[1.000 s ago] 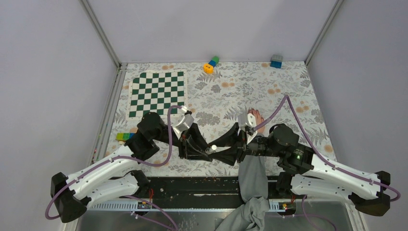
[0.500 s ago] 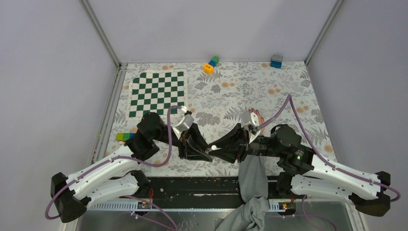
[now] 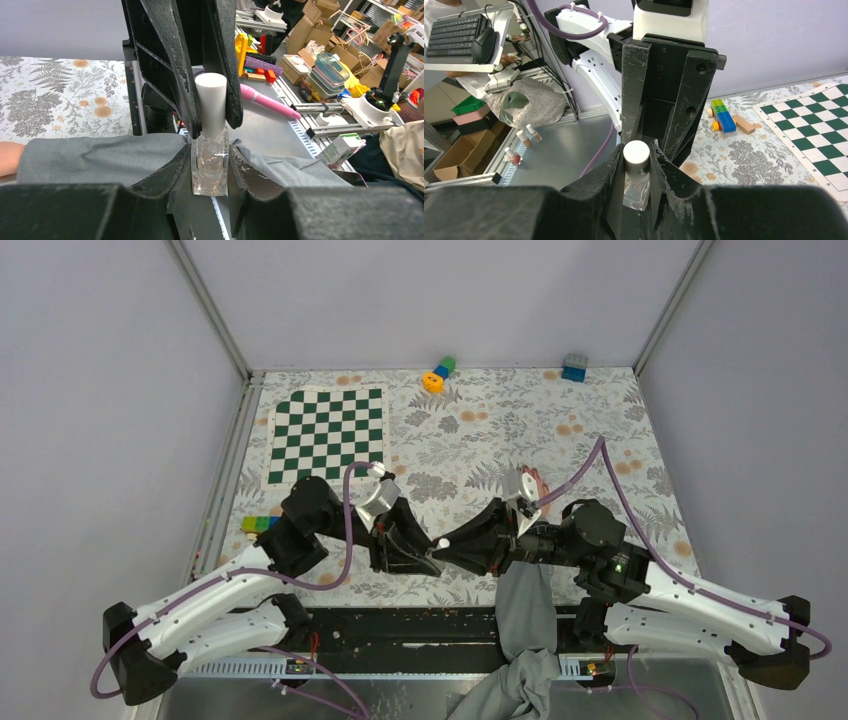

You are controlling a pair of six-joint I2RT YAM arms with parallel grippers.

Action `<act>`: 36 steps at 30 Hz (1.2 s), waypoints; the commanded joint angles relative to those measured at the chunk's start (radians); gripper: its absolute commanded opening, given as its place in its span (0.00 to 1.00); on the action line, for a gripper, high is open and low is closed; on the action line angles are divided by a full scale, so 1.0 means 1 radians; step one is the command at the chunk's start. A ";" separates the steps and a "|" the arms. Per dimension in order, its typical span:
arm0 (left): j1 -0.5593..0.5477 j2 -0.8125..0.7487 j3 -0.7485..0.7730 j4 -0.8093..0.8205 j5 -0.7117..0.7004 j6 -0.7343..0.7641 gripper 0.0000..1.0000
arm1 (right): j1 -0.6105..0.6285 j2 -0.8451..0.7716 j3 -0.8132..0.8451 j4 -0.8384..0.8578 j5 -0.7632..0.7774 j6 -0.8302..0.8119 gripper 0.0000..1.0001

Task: Paint the nails
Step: Screw the nail polish bottle.

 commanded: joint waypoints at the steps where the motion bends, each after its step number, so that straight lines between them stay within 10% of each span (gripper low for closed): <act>1: 0.005 -0.037 0.013 0.021 -0.088 0.041 0.00 | -0.002 -0.002 -0.018 0.021 0.007 0.034 0.03; 24: 0.010 -0.119 0.019 -0.284 -0.823 0.195 0.00 | -0.001 0.243 0.043 -0.176 0.474 0.487 0.00; 36: 0.010 -0.065 0.054 -0.399 -0.988 0.180 0.00 | 0.027 0.394 0.143 -0.280 0.654 0.631 0.00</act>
